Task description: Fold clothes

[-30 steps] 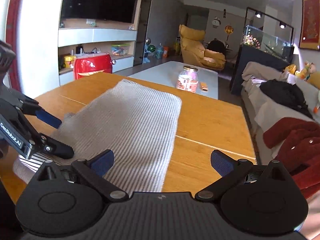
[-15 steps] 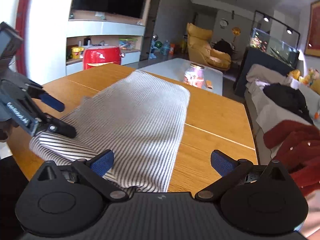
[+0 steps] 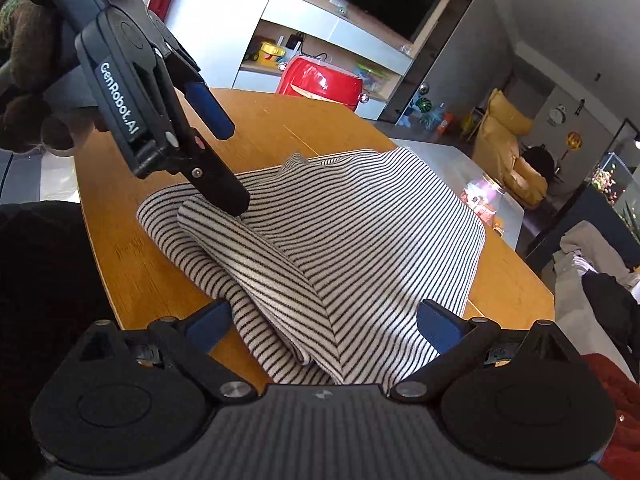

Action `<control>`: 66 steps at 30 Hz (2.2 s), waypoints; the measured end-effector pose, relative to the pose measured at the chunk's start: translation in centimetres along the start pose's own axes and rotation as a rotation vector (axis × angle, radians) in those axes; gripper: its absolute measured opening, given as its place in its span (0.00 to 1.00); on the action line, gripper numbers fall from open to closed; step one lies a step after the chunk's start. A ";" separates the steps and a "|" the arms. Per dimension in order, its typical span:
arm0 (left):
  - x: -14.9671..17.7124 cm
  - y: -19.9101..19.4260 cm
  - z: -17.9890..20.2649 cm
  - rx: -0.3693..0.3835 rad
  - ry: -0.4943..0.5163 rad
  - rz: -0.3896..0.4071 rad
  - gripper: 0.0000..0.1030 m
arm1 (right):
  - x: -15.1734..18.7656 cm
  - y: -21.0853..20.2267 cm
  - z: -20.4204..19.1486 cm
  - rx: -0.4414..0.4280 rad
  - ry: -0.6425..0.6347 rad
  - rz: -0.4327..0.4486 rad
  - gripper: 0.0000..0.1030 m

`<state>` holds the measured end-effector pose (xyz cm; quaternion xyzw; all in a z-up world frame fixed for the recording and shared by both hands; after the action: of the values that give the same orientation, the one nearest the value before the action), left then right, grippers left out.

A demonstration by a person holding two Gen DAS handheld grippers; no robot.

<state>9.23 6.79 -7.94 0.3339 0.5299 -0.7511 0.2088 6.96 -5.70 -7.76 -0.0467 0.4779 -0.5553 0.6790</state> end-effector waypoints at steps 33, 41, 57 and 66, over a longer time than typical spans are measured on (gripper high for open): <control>1.8 1.7 -1.4 -0.104 0.057 -0.053 1.00 | 1.0 0.3 0.6 -0.031 0.152 0.033 0.93; 0.2 1.2 -1.0 -0.103 0.058 -0.022 1.00 | -1.0 -0.2 -2.2 0.054 -0.075 0.073 0.80; 1.1 -0.4 -0.1 -0.013 0.112 -0.008 1.00 | -0.4 2.2 3.7 -0.191 0.437 0.037 0.48; -0.5 2.1 -2.2 -0.165 0.069 0.028 1.00 | -0.5 1.6 0.7 -0.001 0.091 0.027 0.79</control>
<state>11.61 8.04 -9.39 0.3484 0.5920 -0.6901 0.2279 8.68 -5.00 -8.00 -0.0154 0.5093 -0.5474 0.6639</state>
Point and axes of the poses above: each gripper's, at about its wrist camera, not at the fingertips, and y roughly the way its jaws point, z to its right, x to its underside, the point moved 10 cm from there along y, roughly the way its jaws point, and after that the axes turned 10 degrees about -y, right-handed, at the moved point
